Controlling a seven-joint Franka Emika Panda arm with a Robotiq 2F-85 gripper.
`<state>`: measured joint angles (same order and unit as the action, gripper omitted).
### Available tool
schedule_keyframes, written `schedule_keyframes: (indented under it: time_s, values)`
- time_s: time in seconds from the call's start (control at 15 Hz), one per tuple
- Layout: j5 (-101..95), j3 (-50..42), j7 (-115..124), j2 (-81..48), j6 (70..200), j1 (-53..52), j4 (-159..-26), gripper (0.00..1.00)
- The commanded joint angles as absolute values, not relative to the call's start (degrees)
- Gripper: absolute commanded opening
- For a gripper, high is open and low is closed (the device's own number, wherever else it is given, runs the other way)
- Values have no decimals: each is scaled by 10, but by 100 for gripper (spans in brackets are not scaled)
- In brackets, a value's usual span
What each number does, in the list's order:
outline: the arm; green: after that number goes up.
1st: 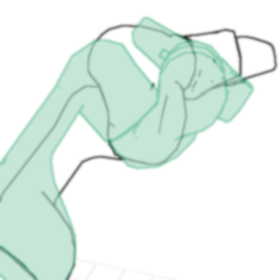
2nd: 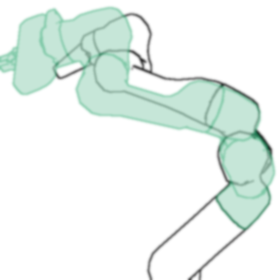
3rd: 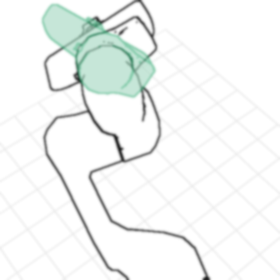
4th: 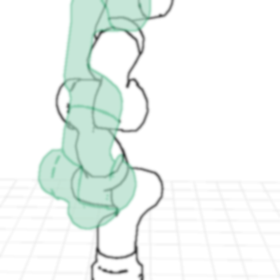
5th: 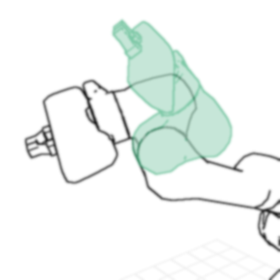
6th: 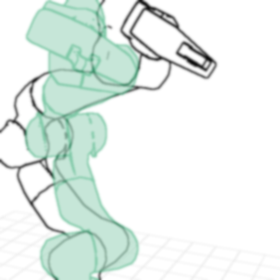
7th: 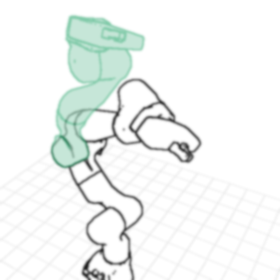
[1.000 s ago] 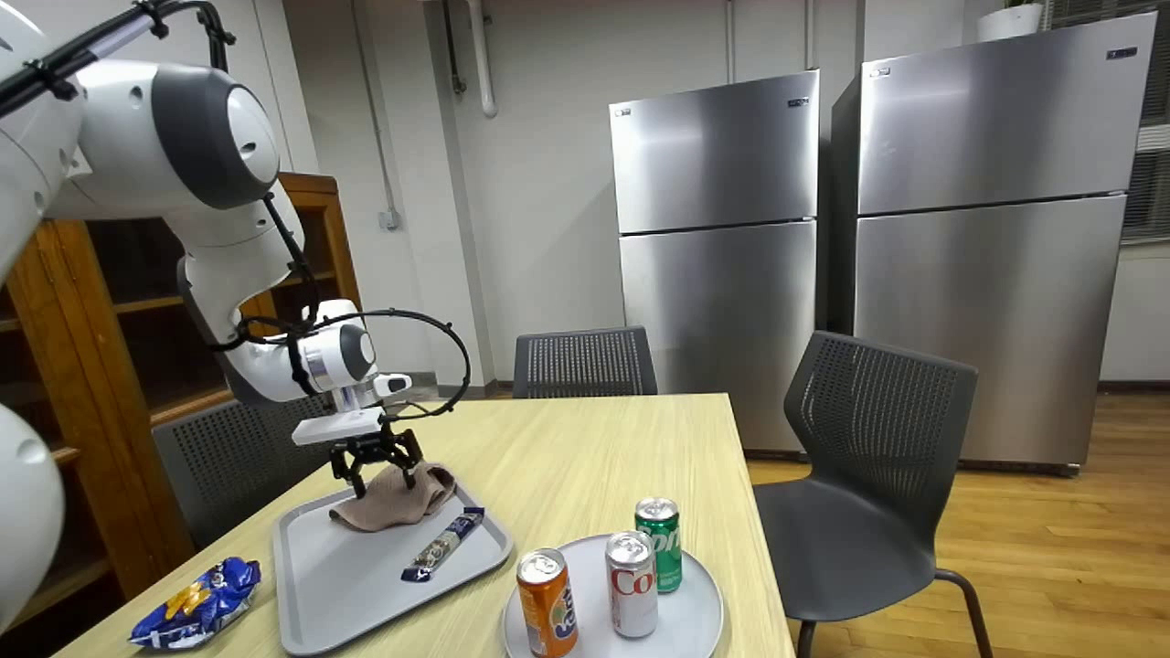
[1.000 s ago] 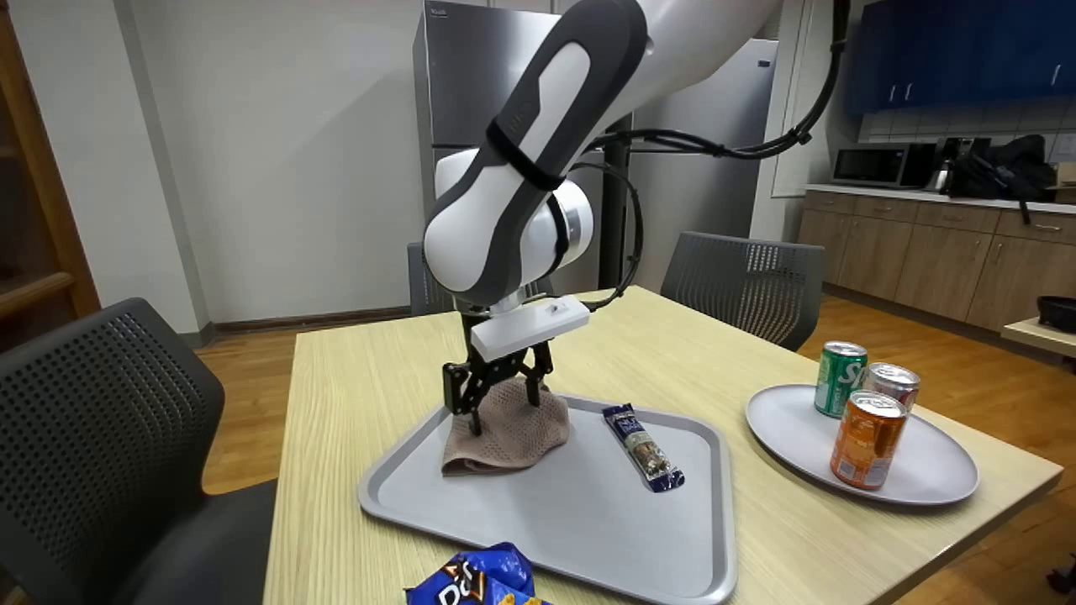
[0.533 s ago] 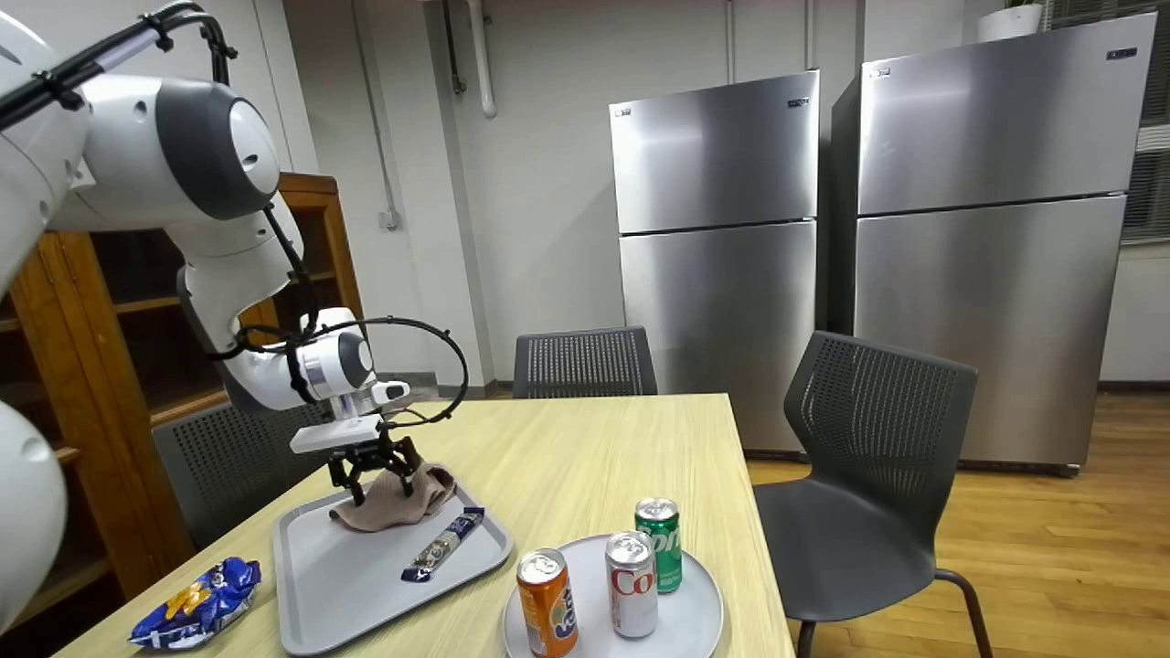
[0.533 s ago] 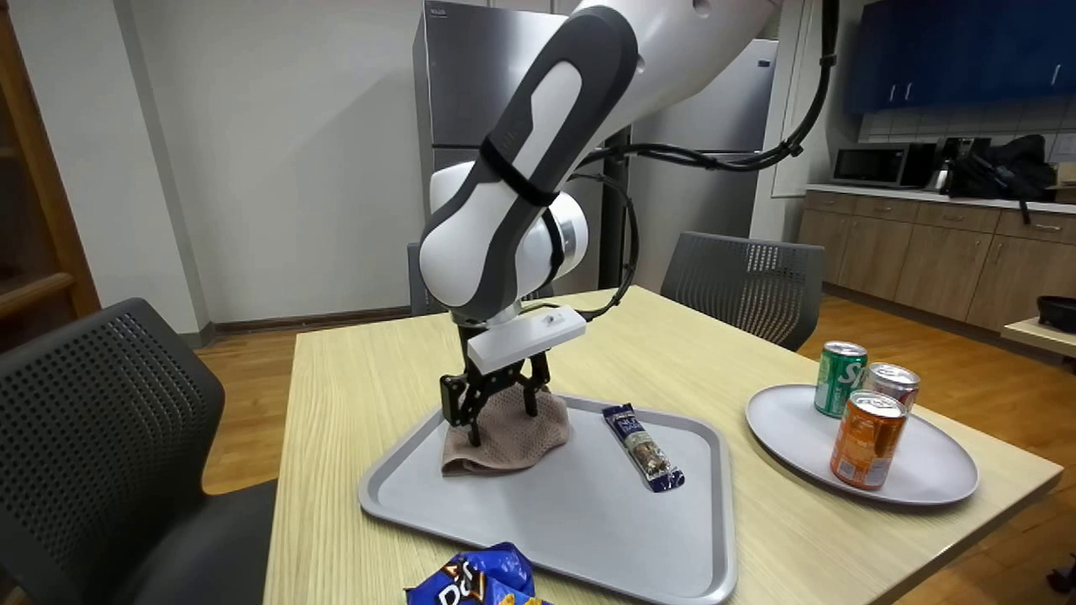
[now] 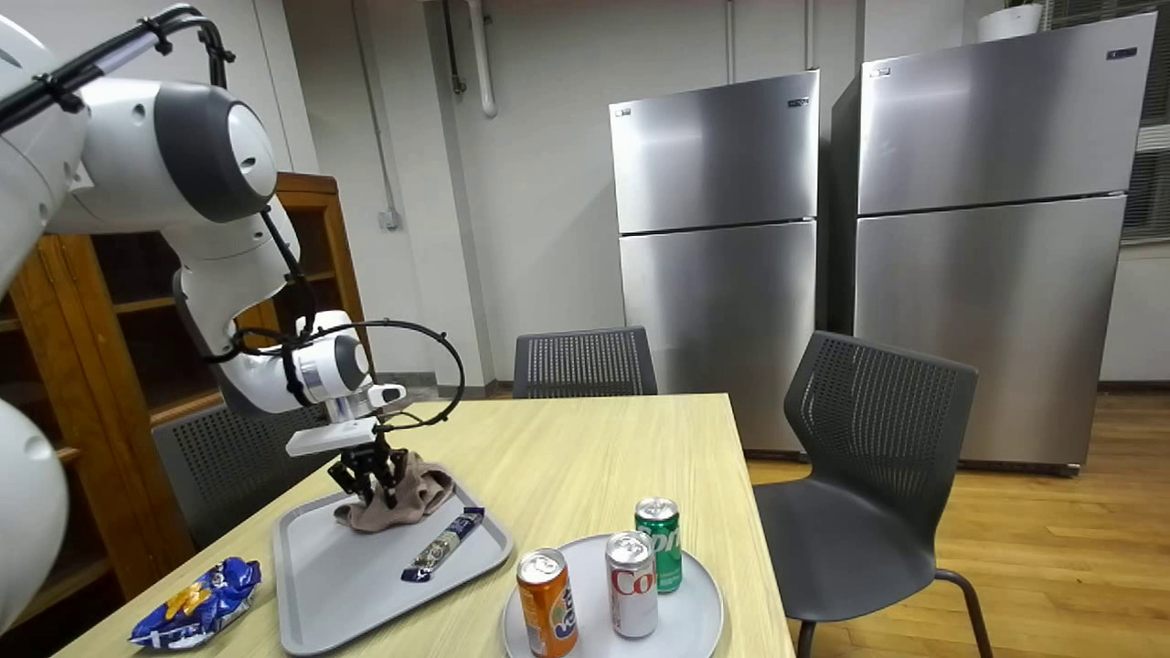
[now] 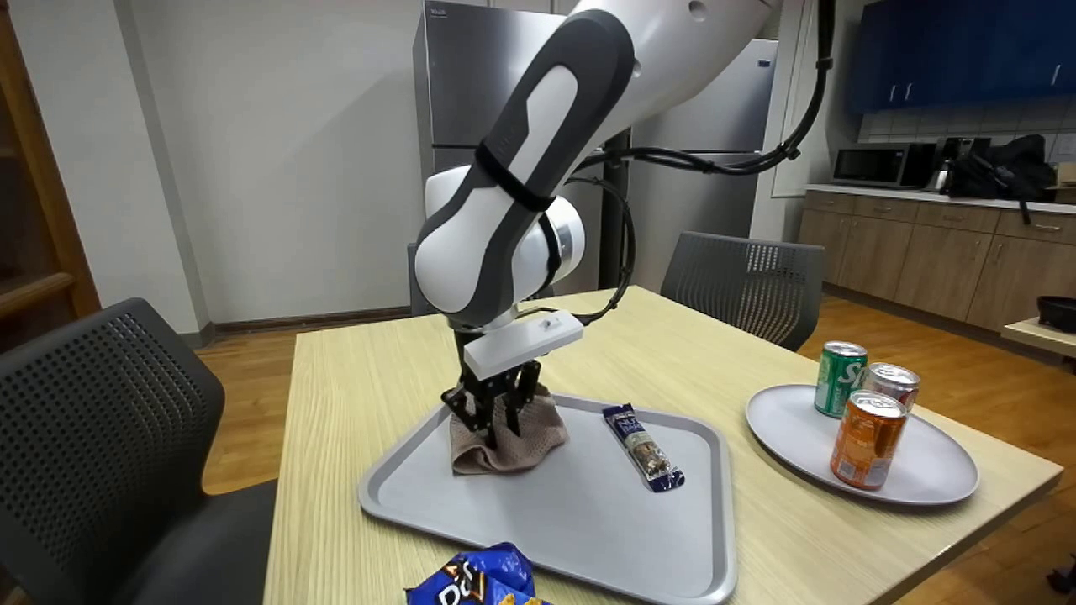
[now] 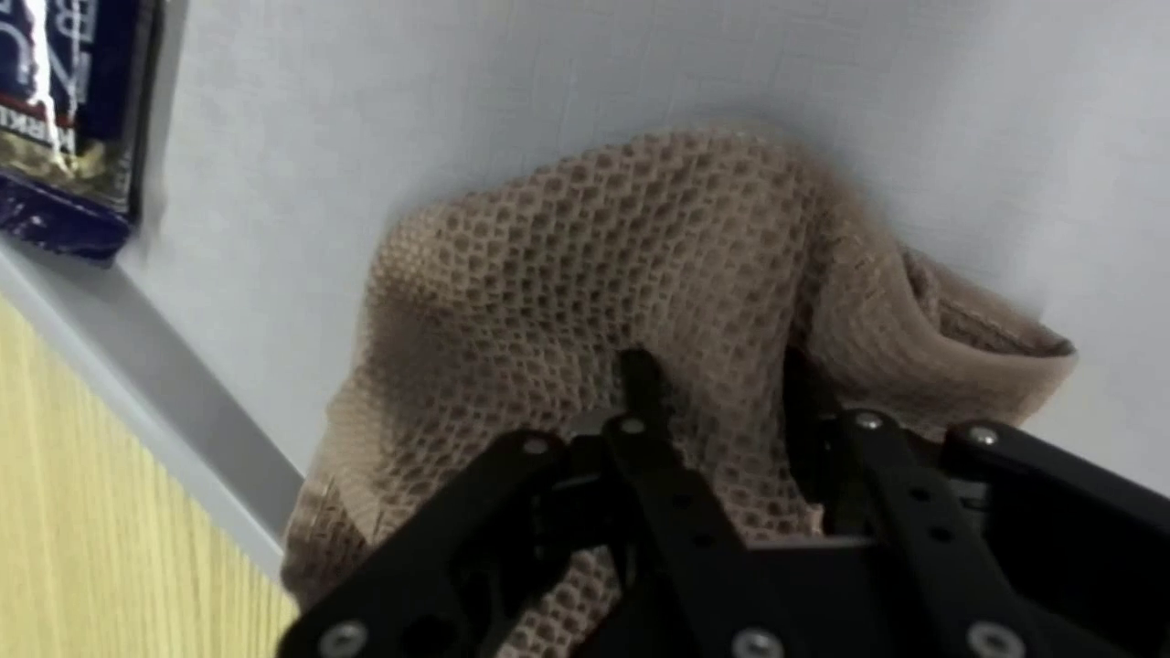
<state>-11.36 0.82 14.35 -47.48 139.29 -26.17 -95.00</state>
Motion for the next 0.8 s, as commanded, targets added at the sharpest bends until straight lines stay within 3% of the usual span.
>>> schedule_keyframes:
  time_s: [0.0,0.13,0.73]
  values:
    - [-127,6,157,-482,1385,-269,-938,4]
    - [-125,10,154,-480,1383,-269,-938,0]
    - [-128,20,155,-436,1344,-285,-945,3]
